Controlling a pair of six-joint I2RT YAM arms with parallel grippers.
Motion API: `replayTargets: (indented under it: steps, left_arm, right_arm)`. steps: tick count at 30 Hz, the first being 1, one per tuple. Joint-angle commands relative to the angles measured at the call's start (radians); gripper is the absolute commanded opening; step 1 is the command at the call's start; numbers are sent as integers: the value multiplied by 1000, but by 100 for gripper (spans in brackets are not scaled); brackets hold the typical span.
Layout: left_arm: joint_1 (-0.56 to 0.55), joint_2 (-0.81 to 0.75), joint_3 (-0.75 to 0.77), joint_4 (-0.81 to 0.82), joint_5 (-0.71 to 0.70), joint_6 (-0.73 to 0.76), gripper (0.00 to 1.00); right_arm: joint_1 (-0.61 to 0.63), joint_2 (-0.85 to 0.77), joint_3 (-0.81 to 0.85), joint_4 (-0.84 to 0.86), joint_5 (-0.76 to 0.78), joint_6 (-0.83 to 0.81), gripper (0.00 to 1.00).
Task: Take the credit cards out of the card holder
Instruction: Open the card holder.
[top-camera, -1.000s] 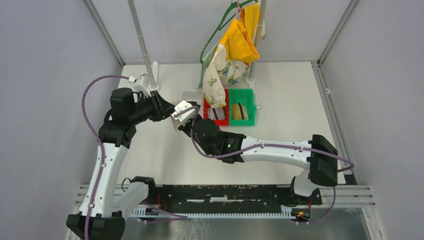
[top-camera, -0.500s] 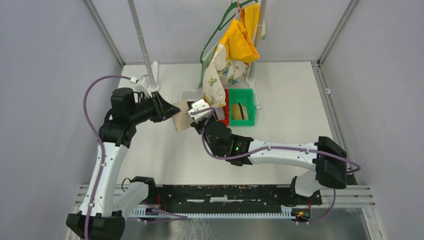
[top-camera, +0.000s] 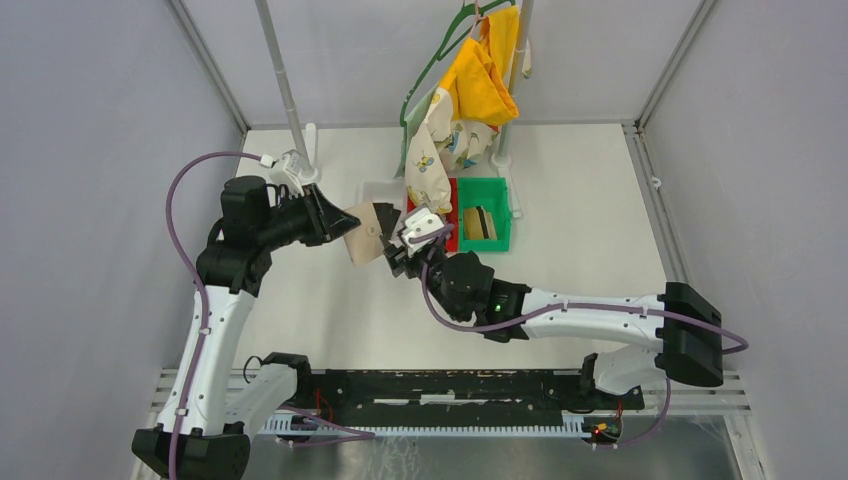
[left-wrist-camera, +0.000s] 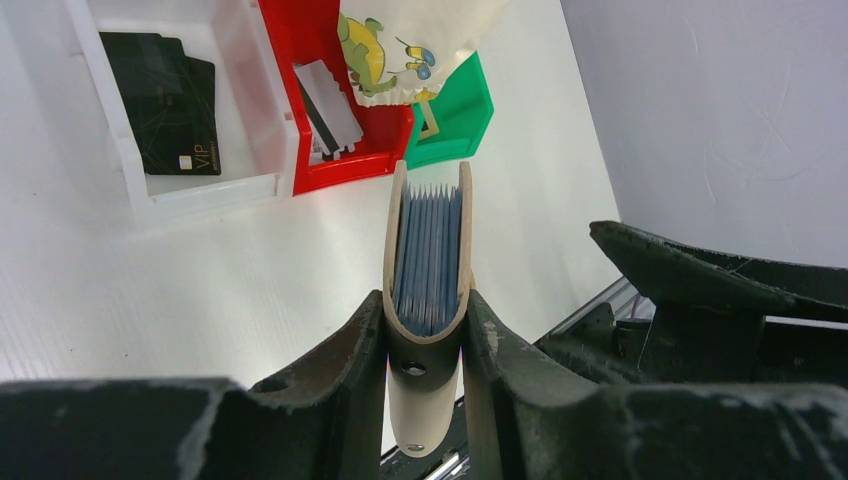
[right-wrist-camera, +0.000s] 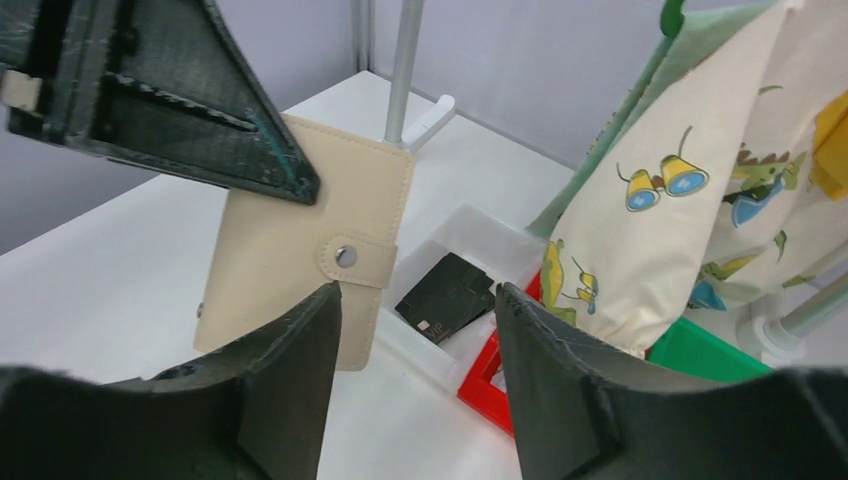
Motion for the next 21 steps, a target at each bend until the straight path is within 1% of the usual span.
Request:
replayTargets:
  steps: [1,4,7,8,11,13,18,21]
  left_arm:
    - [-2,-16,43,64,19,-36,2]
    - [-1,-19,45,64,17,-38,2]
    - [-2,-22,46,57,18,-38,2]
    - [-2,-21,47,56,19,-39,2]
    - [-1,-21,53,46,23,-38,2]
    - [-3,-21,58,41,20,-38,2]
    - [-1,-19,68,42,27,-47,2]
    - [-2,-16,75,41,31,-47,2]
  right_arm:
    - [36,37,86,13,-32,-33,69]
    - [46,76,124,3,-31,-48,74]
    - [48,106,154,2,-28,-61,73]
    - [47,115,160,3,-24,-70,69]
    - [47,140,180,9,-4,-98,52]
    - [48,152,192,4,24,-111,47]
    - [47,181,206,-5,63,-131,47]
    - [47,204,220,-20,75,-137,52]
